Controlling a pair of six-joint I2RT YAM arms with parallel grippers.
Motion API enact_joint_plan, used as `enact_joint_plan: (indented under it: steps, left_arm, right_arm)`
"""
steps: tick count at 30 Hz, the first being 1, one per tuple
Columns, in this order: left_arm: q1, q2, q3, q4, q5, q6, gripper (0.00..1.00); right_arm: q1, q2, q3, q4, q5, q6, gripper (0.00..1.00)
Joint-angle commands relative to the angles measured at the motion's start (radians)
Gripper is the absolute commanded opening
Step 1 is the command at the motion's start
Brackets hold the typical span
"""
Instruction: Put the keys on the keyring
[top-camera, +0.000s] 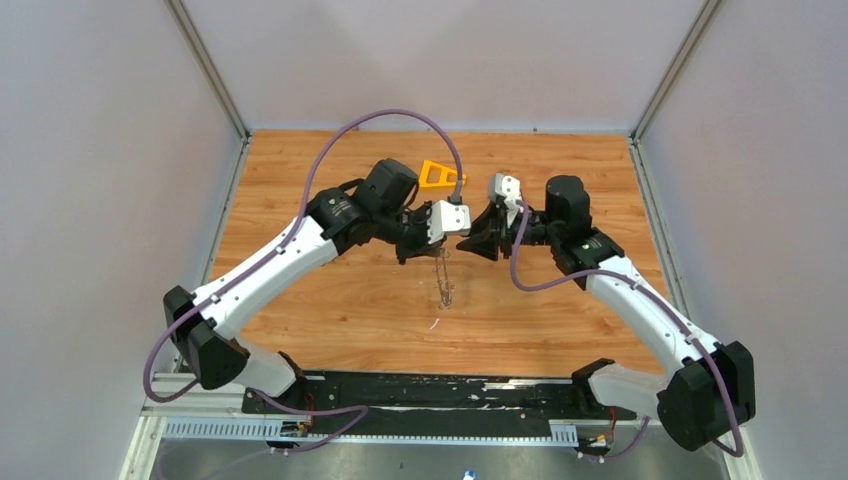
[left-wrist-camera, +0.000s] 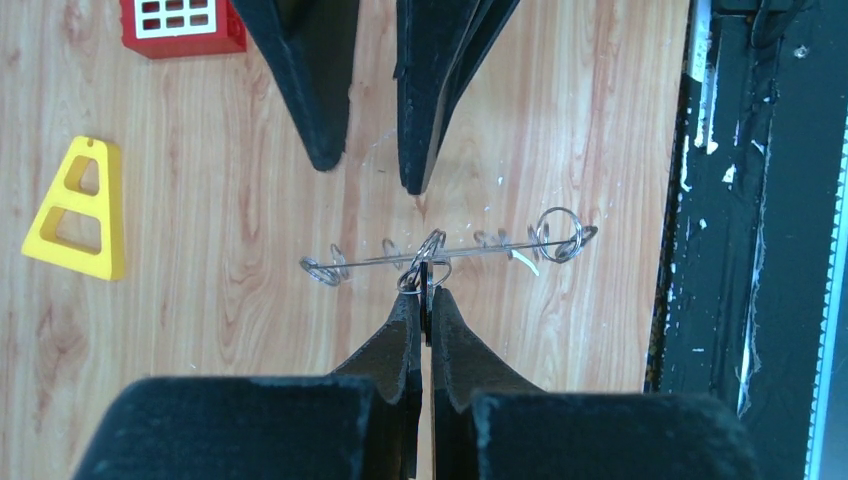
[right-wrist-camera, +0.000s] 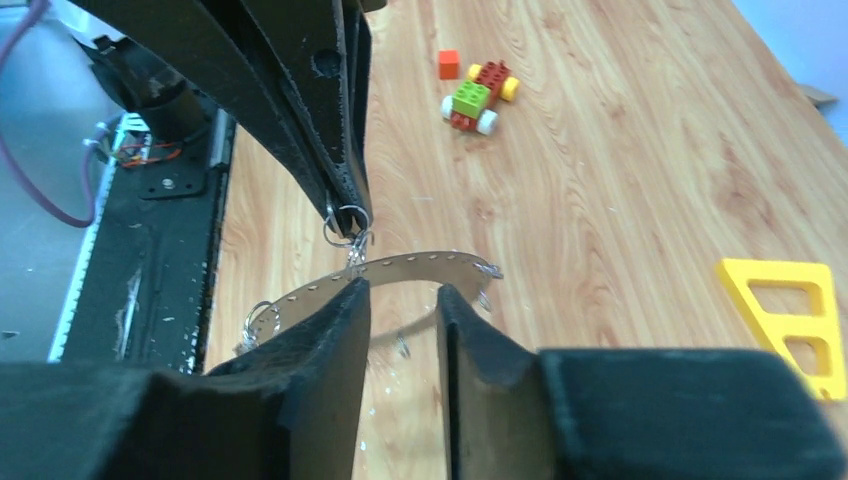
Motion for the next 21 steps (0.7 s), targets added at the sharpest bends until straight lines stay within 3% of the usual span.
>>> enact_joint_plan:
  steps: [1, 9, 16, 18, 21]
  left_arm:
    - [0.004, 0.069, 0.108, -0.022, 0.029, 0.009, 0.0]
    - [0.007, 0.292, 0.311, -0.085, 0.024, -0.002, 0.0]
    - [0.018, 0.566, 0.67, -0.156, 0.0, -0.018, 0.0]
    - [0.028, 0.592, 0.683, -0.153, 0.036, -0.029, 0.0]
    - [0.032, 0.575, 0.563, -0.136, 0.044, -0.004, 0.0]
  right_arm:
    - [-0.06, -0.025, 0.063, -0.078, -0.008, -0.025, 0.36]
    - [-0.191, -0.176, 0.012, -0.142, -0.006, -0.013, 0.42]
    - [-0.218, -0.224, 0.054, -0.288, 0.096, -0.057, 0.42]
    - [-0.225, -0.231, 0.064, -0.316, 0.118, -0.068, 0.42]
    - [-0.227, -0.241, 0.065, -0.352, 0.145, -0.09, 0.42]
